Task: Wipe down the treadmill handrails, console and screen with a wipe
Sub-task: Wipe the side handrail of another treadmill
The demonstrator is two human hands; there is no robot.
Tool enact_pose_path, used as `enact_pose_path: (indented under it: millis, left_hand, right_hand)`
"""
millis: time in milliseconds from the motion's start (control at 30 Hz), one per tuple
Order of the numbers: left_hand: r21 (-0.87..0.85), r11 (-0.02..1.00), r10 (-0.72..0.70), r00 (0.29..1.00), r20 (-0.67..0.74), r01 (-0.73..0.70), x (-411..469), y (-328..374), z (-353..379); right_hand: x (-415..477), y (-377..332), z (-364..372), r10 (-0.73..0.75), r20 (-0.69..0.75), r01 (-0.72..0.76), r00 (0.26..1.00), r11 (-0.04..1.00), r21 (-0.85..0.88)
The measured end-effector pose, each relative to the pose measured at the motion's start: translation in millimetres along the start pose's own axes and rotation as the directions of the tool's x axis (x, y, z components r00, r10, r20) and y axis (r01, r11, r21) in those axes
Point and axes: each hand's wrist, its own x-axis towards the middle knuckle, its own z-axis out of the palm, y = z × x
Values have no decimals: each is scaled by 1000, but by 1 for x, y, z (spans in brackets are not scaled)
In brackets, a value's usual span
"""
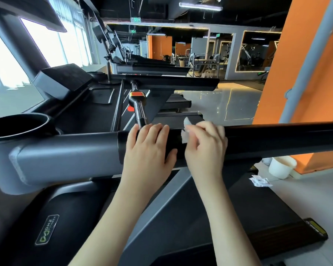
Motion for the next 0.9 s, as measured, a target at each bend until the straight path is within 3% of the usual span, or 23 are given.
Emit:
enact_pose_path:
  millis: [67,167,233,367,567,733,900]
  left_hand:
    - [-2,1000,-3,1000,-5,3,0,2,2]
    - [-2,1000,-7,1000,-19,7,-2,3,3]
    - [-6,1000,-16,1000,-26,16,-1,5,3]
    - [-3,1000,-28,999,-26,28,-2,7,4]
    - [-15,999,-30,999,-21,30,-2,7,4]
    - [-21,999,-35,998,-46,34,-3,7,5]
    - [-27,999,-34,998,-45,33,-2,8,5]
  right_hand:
    - [14,9,0,64,3,-64,998,997,-36]
    - [10,16,-3,166,-114,-170,979,985,-24]
    - [-12,9,-3,146,-165,-144,975,989,23]
    - [-30,4,-3,49,-116,-38,992,995,97]
    - [-24,29,-7,261,-197,-238,945,962,131]
    - [-63,12,-3,183,-115,-152,976,960,235]
    - [-54,30,-2,216,-213,-169,953,961,217]
